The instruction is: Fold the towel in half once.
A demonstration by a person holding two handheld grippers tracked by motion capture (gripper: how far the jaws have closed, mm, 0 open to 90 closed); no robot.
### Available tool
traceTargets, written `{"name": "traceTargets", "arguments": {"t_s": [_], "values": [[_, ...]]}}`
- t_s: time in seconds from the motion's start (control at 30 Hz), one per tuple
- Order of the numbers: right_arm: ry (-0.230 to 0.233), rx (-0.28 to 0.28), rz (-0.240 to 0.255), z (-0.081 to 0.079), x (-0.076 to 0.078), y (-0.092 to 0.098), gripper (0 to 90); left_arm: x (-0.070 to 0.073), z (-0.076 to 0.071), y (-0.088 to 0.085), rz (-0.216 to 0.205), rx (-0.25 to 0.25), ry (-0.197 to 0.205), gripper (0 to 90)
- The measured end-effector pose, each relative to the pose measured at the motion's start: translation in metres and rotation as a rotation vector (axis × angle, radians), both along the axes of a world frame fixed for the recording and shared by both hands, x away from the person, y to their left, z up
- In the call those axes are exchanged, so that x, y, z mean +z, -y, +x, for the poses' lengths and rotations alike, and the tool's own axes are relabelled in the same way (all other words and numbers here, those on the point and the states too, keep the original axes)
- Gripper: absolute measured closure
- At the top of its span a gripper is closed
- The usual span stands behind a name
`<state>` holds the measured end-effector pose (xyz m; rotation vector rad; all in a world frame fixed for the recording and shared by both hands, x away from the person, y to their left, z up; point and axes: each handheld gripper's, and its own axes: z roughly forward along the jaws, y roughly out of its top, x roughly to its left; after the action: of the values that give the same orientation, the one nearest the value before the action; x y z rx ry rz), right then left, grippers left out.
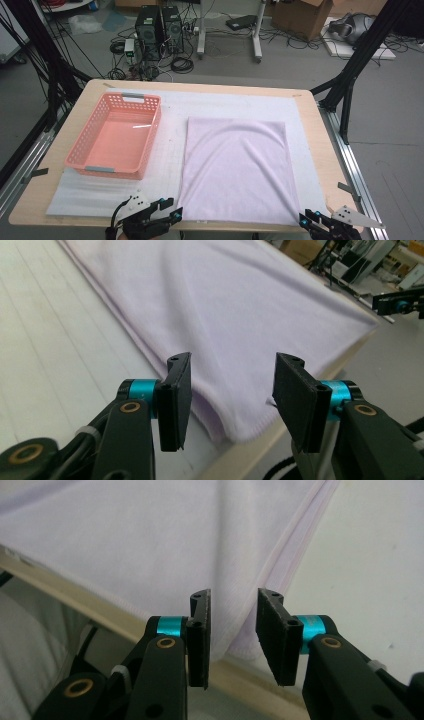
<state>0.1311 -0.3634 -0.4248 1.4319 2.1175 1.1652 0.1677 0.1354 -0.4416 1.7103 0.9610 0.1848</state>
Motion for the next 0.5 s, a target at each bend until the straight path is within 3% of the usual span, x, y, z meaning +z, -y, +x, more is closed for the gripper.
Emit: {"name": "traceTargets", "arguments": {"t_s": [0.17, 0.5], "values": [[0.019, -0.038, -0.005, 0.010, -0.001, 0.002, 67.2, 0.003, 0.016, -0.002, 0.001, 0.023, 0.001, 55.2], [0.035, -0.042, -0.023, 0.036, -0.002, 0.000, 68.4, -0.003, 0.066, 0.008, 0.086, 0.059, -0.046, 67.0]]}}
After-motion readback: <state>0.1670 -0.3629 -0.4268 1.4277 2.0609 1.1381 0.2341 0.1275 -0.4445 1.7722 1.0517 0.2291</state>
